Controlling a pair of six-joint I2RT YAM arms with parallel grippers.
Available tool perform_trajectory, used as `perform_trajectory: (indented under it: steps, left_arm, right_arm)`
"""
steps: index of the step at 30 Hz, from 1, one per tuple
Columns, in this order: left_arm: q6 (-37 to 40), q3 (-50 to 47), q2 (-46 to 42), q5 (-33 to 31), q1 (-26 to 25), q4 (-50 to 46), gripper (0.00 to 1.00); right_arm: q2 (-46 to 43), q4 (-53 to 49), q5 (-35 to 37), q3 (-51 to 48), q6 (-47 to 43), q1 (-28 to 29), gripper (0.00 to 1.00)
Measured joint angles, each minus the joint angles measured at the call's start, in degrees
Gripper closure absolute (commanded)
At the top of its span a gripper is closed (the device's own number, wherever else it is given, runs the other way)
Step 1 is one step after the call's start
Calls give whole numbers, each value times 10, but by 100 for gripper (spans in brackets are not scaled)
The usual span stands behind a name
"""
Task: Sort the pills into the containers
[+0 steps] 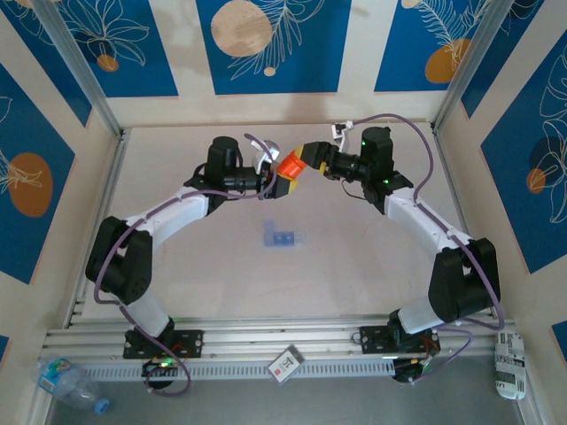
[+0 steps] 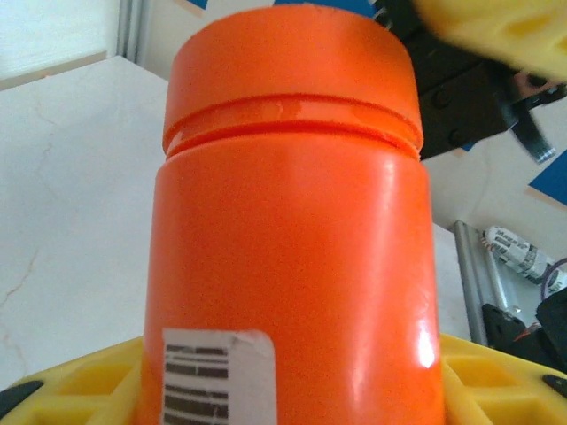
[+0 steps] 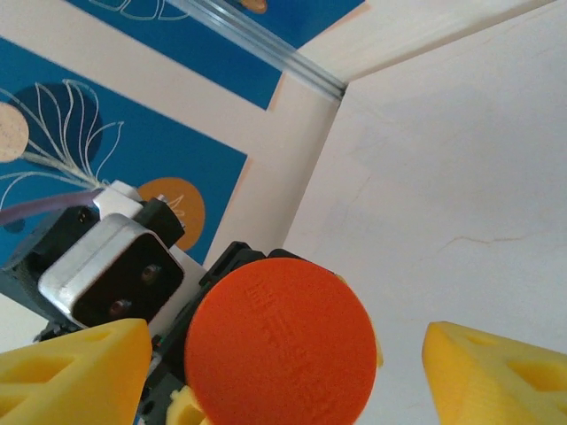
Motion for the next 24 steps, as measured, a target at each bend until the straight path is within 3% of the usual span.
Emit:
perform_trajectory:
  steps: [6, 19, 24]
  left_arm:
    - [46, 0, -4, -43, -2, -23, 100]
    - [104, 0, -8, -87, -18, -64, 100]
    - [110, 0, -8, -91, -21, -72, 100]
  right_arm:
    - [-21, -60, 56, 16, 19, -7, 16]
    - [8, -108, 86, 46, 38, 21, 18]
    - [28, -116, 89, 62, 39, 39, 27]
